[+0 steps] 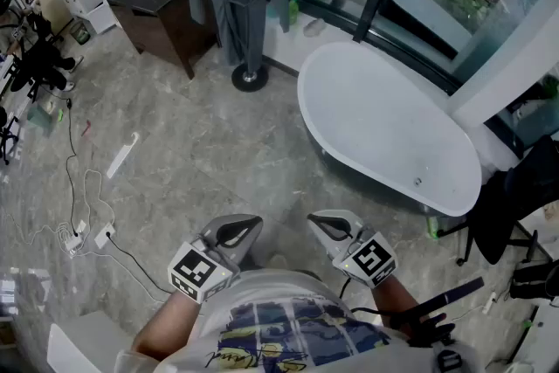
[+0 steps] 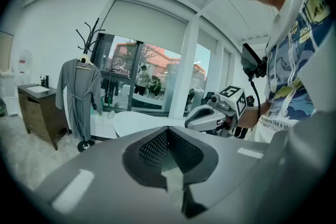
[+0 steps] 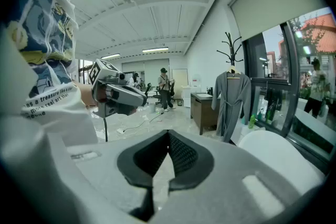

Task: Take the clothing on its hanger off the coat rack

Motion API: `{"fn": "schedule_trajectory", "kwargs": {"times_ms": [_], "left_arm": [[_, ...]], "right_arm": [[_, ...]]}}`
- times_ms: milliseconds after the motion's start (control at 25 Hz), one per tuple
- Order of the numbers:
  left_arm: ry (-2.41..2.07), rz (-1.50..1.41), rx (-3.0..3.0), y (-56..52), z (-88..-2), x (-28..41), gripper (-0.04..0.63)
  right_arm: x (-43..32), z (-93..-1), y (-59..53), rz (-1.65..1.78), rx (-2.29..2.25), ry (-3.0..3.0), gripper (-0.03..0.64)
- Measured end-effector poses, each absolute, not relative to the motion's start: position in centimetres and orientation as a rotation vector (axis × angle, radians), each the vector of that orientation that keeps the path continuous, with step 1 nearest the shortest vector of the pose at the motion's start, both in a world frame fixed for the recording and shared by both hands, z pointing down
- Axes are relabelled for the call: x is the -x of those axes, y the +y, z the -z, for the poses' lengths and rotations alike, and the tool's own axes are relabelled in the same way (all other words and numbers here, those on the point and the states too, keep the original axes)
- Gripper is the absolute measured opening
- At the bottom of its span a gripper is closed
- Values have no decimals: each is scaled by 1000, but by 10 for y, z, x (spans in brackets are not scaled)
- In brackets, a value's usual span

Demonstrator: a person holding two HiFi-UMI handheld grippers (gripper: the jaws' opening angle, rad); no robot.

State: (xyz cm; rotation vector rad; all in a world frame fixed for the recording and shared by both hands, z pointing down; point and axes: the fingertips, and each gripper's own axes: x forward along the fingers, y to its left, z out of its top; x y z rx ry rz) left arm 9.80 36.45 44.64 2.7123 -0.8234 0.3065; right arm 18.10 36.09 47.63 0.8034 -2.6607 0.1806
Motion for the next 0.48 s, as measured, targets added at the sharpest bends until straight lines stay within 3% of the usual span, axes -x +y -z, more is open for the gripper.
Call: {"fn": "schedule_trajectory", "kwargs": {"times_ms": [480], "left_arm": [[-883,-336,-2702,346,-446,-89,2]], "right_arm": [[-173,-479,347,-207,-740,-2686,7]]}}
